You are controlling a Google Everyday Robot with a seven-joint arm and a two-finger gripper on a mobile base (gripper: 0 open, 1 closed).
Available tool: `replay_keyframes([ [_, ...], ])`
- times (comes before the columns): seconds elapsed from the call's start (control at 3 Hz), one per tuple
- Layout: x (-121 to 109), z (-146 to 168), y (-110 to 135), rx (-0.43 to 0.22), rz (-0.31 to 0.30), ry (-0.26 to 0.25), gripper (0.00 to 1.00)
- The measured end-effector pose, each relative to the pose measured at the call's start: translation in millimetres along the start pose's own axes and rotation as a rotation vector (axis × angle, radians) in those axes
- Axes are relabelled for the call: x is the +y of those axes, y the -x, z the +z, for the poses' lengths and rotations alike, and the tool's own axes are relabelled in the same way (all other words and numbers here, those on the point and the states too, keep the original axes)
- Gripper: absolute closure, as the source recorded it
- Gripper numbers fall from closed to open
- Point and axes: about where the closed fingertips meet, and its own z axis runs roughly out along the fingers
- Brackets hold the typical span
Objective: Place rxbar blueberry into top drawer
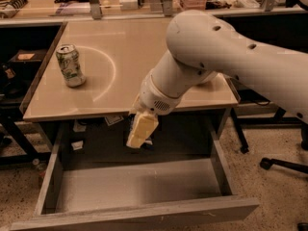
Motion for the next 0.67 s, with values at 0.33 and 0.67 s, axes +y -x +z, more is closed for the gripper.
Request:
replay_keyframes([
  [0.33,27.0,23.5,-3.7,-0.055,0.046,0.045,1.00],
  [0.67,27.1,23.5,-3.7,-0.055,0.046,0.045,1.00],
])
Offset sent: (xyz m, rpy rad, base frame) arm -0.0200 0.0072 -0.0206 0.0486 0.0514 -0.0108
